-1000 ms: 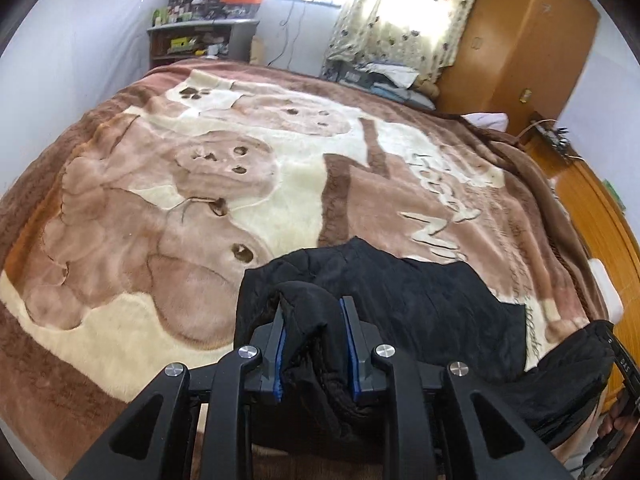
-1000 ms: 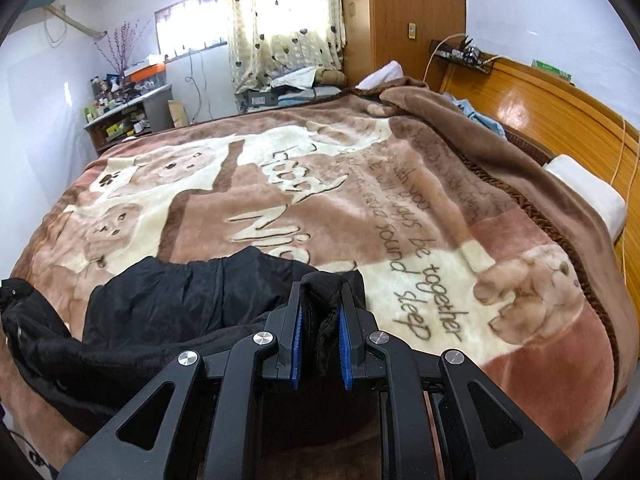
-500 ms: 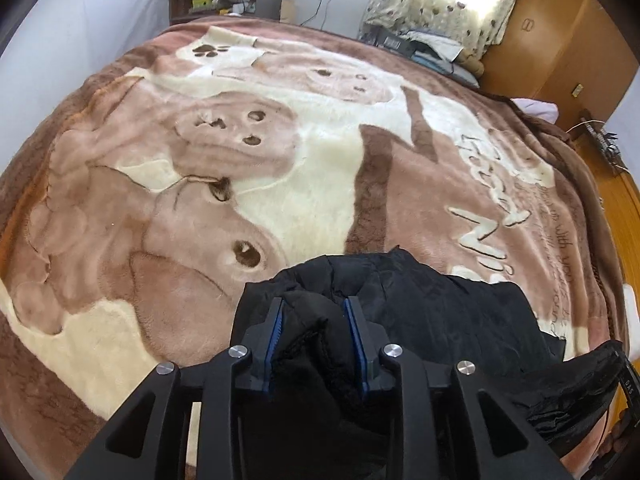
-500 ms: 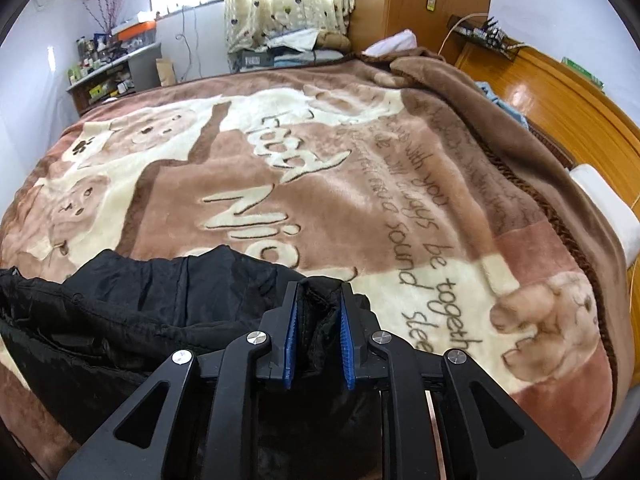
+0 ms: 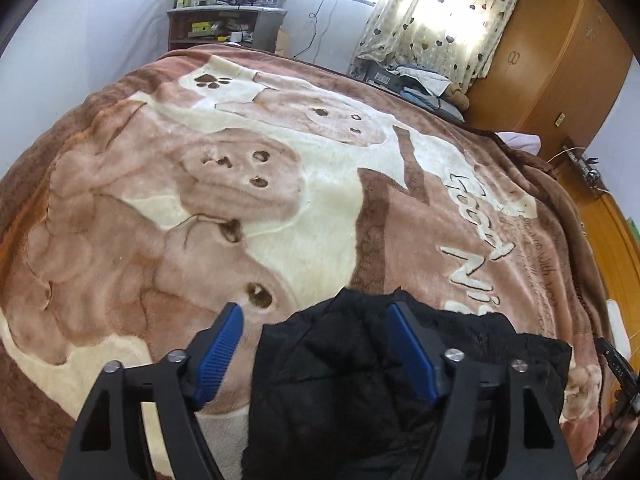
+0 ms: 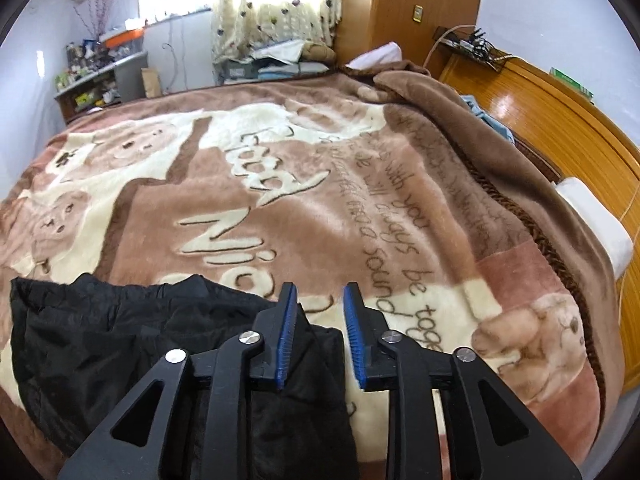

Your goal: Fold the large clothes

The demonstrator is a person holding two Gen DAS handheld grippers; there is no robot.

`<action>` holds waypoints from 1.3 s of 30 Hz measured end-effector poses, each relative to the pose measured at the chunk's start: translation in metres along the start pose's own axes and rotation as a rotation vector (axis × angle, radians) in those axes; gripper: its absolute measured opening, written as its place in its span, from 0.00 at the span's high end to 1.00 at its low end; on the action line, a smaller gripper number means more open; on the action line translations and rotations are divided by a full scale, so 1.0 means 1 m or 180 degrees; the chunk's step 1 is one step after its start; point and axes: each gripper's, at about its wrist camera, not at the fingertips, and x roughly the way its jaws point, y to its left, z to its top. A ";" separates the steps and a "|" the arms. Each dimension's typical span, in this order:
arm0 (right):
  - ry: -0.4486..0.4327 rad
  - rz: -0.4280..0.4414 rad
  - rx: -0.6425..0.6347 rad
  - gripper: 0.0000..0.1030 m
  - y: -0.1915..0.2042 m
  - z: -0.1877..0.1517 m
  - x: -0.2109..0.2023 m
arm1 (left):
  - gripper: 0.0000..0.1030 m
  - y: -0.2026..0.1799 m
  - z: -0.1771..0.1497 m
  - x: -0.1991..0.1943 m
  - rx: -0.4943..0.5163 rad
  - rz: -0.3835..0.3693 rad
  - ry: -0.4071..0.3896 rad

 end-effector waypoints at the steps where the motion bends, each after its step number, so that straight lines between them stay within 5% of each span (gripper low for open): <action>1: 0.0000 0.0077 -0.0021 0.65 -0.002 -0.003 0.000 | 0.25 0.004 -0.005 0.001 0.0053 -0.0033 0.0031; 3: 0.0084 0.0265 -0.0093 0.45 -0.007 -0.014 0.005 | 0.24 0.009 -0.015 0.006 0.0180 -0.0029 0.0083; 10: 0.0371 0.0502 -0.0236 0.43 -0.003 -0.041 0.047 | 0.24 -0.004 -0.040 0.052 0.0485 0.0038 0.0417; 16: 0.0536 0.0640 -0.0256 0.43 0.005 -0.045 0.077 | 0.27 -0.031 -0.043 0.075 0.0658 0.0130 0.0438; 17: 0.0539 0.0653 -0.0236 0.46 0.005 -0.045 0.079 | 0.36 -0.035 -0.042 0.077 0.0677 0.0132 0.0429; 18: 0.0535 0.0717 -0.0184 0.62 0.004 -0.045 0.080 | 0.45 -0.036 -0.041 0.079 0.0681 0.0140 0.0453; 21: 0.0499 0.0655 -0.0084 0.88 0.001 -0.047 0.079 | 0.68 -0.044 -0.041 0.079 0.0753 0.0335 0.0425; 23: 0.0376 0.0654 -0.0070 0.90 -0.002 -0.047 0.070 | 0.81 -0.044 -0.039 0.072 0.0754 0.0403 0.0308; 25: 0.0177 0.0589 -0.0053 0.92 -0.008 -0.046 0.056 | 0.83 -0.035 -0.034 0.062 0.0622 0.0365 0.0164; 27: -0.0012 0.0552 0.0033 0.92 -0.015 -0.044 0.041 | 1.00 -0.025 -0.028 0.052 0.0524 0.0528 -0.0027; 29: -0.0102 0.0442 0.0081 0.95 -0.018 -0.040 0.036 | 1.00 -0.022 -0.023 0.049 0.0598 0.0725 -0.0160; 34: 0.0334 0.0036 -0.0199 1.00 -0.001 -0.041 0.079 | 1.00 -0.020 -0.032 0.089 0.0615 0.0880 0.0338; 36: 0.0513 -0.0005 -0.0092 1.00 -0.004 -0.045 0.095 | 1.00 -0.021 -0.040 0.093 0.0653 0.0928 0.0310; 39: 0.0342 -0.0121 -0.0013 0.98 -0.011 -0.045 0.080 | 0.97 -0.014 -0.042 0.076 0.0473 0.0757 0.0175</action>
